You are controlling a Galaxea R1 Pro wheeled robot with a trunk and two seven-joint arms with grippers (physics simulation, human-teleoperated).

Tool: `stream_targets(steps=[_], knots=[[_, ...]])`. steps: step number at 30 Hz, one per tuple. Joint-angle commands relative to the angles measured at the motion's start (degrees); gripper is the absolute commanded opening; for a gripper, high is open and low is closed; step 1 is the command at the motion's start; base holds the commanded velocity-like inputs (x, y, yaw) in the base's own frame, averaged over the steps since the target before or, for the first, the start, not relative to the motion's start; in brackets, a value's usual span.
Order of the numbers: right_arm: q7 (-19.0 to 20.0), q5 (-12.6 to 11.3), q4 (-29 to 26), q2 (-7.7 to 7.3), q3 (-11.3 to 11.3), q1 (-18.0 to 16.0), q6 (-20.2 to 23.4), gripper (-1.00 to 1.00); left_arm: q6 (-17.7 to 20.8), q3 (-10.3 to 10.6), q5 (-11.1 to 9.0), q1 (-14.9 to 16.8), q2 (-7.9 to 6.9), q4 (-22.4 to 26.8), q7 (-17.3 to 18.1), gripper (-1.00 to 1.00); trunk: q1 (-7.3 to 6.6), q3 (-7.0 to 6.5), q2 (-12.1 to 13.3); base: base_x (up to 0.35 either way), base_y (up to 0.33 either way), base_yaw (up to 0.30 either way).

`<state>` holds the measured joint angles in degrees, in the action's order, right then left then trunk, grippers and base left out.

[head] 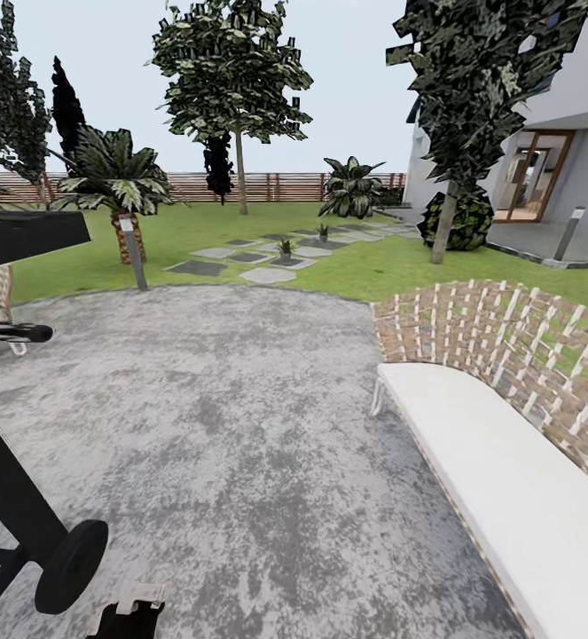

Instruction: Pick up the pesticide atomizer in the garden and spray insectifuge to fully cover both potted plants in the garden.

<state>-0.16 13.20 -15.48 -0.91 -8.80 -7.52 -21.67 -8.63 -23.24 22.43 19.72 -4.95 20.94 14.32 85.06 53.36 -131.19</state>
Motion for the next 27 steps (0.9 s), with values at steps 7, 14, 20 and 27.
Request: stream_targets(steps=[7, 14, 20, 27], knots=[[0.0, 0.6, 2.4, 0.03, -0.4, 0.0, -0.2, 1.00, -0.3, -0.5, 0.5, 0.1, 0.03, 0.0, 0.4, -1.00, 0.02, 0.05, 0.0, 0.339, 0.000, 0.000], [0.0, 0.7, 2.7, 0.03, -0.4, 0.0, -0.2, 1.00, -0.3, -0.5, 0.5, 0.1, 0.03, 0.0, 0.4, -1.00, 0.02, 0.05, 0.0, 0.339, 0.000, 0.000], [0.0, 0.7, 6.7, 0.03, -0.5, 0.0, -0.1, 1.00, -0.3, -0.5, 0.5, 0.1, 0.03, 0.0, 0.4, -1.00, 0.02, 0.05, 0.0, 0.339, 0.000, 0.000], [0.0, 0.7, 7.7, 0.03, -0.5, 0.0, -0.1, 1.00, -0.3, -0.5, 0.5, 0.1, 0.03, 0.0, 0.4, -1.00, 0.02, 0.05, 0.0, 0.339, 0.000, 0.000]])
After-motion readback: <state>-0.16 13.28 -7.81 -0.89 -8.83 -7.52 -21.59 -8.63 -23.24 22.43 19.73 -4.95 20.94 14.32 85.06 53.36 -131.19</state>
